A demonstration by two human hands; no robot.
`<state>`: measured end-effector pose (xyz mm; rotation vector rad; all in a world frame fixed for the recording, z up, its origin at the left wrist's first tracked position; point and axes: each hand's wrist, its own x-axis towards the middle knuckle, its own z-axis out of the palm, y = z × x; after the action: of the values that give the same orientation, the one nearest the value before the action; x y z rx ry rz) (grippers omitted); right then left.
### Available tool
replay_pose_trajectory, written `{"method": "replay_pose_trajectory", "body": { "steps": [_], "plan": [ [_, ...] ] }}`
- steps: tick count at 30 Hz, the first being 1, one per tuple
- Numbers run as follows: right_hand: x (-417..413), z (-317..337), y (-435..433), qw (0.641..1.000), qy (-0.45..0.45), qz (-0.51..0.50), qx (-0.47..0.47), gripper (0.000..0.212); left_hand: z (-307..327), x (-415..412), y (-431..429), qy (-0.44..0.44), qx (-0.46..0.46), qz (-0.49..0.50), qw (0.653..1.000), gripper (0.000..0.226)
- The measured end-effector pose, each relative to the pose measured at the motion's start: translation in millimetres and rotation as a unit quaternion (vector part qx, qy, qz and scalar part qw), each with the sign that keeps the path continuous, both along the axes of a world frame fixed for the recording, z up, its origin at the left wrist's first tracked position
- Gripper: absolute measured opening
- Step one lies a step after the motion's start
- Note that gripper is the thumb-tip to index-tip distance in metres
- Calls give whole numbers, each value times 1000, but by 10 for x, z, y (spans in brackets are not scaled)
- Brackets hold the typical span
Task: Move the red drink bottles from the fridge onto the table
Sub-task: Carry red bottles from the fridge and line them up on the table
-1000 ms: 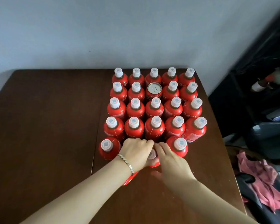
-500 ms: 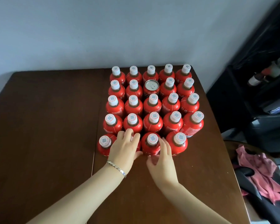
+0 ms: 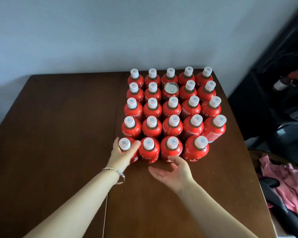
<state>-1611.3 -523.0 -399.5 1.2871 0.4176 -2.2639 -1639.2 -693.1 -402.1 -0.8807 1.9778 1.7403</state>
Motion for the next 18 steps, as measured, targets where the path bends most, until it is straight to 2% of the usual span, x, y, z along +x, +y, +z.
{"method": "replay_pose_trajectory", "body": {
  "steps": [2,4,11,15,18],
  "plan": [
    [10,-29,-2,999,19,-18,-24,75,-119,3,45,0,-24,11,1000,133],
    [16,-41,20,998,37,-44,-32,71,-165,5,74,4,-31,27,999,132],
    [-15,-94,14,994,48,-82,-47,68,-182,-70,182,-18,-17,112,993,82],
    [-101,-96,150,996,39,-69,-49,72,-231,-87,250,-27,-2,138,990,85],
    [-175,-66,276,999,23,-34,-18,72,-231,-106,289,-20,19,162,986,74]
  ]
}}
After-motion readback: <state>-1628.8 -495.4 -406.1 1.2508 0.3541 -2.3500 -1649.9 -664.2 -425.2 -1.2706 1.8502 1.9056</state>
